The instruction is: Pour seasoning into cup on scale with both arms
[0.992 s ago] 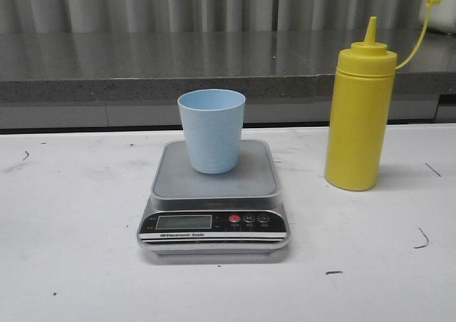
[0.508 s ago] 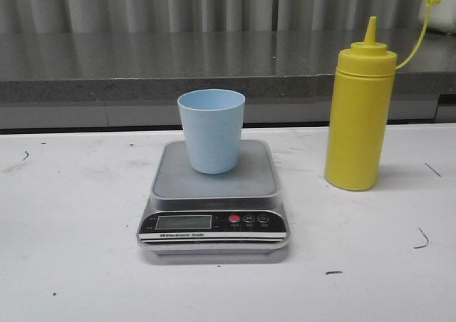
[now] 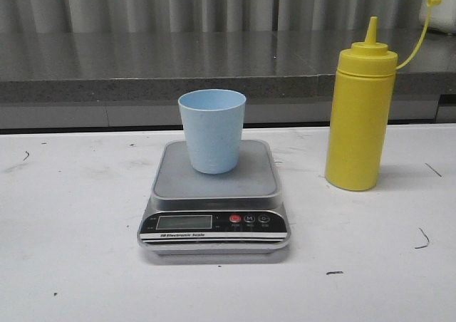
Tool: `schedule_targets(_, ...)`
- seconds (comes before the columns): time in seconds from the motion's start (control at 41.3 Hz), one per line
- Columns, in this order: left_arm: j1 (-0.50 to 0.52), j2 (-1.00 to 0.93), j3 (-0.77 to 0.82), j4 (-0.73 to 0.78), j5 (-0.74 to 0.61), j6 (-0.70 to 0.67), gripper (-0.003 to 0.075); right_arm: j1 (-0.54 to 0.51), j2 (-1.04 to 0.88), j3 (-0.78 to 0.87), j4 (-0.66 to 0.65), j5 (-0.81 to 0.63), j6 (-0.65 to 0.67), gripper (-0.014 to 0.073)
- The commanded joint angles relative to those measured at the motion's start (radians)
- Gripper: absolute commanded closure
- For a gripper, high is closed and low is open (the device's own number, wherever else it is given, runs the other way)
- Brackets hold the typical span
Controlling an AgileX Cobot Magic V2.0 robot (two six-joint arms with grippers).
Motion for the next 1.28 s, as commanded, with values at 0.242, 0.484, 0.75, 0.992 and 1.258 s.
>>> schedule_targets(0.242,-0.003,-0.016,0.023,-0.002,-0.076,-0.015,0.0740,-0.008,-0.016,-0.006,-0.010,-0.089,-0.011,0.0711)
schedule_targets(0.484,-0.003,-0.016,0.023,-0.002,-0.076,-0.015,0.0740,-0.008,-0.016,-0.006,0.014,-0.089,0.008,0.0711)
schedule_targets(0.75,-0.003,-0.016,0.023,-0.002,-0.076,-0.015,0.0740,-0.008,-0.016,-0.006,0.020,-0.089,0.008,0.0711)
schedule_targets(0.992,-0.003,-0.016,0.023,-0.002,-0.076,-0.015,0.0740,-0.008,-0.016,-0.006,0.020,-0.089,0.008,0.0711)
schedule_targets(1.258,-0.003,-0.016,0.023,-0.002,-0.076,-0.015,0.0740,-0.008,-0.016,-0.006,0.020,-0.089,0.008,0.0711)
